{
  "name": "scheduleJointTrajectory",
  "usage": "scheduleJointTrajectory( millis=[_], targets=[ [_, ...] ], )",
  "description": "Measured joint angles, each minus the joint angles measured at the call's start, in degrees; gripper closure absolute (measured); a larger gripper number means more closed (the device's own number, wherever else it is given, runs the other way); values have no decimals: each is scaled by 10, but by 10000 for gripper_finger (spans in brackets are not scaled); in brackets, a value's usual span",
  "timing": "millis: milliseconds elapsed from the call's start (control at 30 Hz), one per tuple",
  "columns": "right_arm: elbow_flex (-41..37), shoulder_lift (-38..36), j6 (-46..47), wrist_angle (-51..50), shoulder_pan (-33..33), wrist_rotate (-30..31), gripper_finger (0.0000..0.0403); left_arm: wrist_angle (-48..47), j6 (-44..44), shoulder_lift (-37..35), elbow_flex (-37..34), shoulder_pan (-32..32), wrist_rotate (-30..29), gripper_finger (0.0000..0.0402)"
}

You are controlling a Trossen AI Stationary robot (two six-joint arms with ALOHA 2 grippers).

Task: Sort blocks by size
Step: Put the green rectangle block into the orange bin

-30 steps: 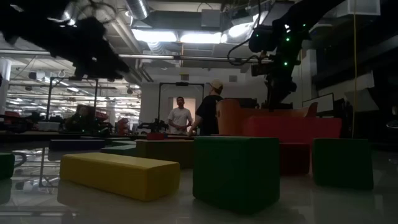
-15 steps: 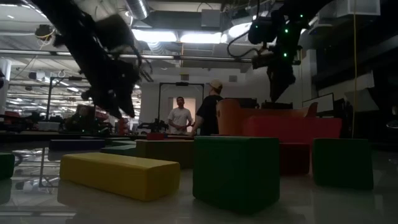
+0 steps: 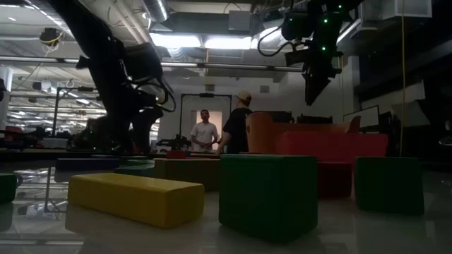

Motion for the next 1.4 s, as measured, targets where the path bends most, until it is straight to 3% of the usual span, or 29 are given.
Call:
scheduleJointTrajectory(
  millis=[300,600,767,900,1000,1100,1233,1400],
  targets=[
    [0,0,0,-19,0,-29,187,5,2,44,2,-1,0,175],
    [0,-22,0,-72,0,-44,187,0,-2,47,17,-1,9,319],
    [0,-66,9,-83,0,-67,187,3,25,48,66,0,27,319],
    [0,-102,35,-85,0,-94,187,3,54,48,122,0,75,319],
    [0,-123,52,-85,0,-149,187,15,79,48,162,-3,108,319],
    [0,-132,53,-85,0,-224,187,79,99,48,186,-8,138,319],
    [0,-133,53,-85,0,-310,187,246,129,52,189,-12,172,314],
    [0,-133,53,-80,0,-343,187,441,168,106,189,-17,174,312]
  ],
)
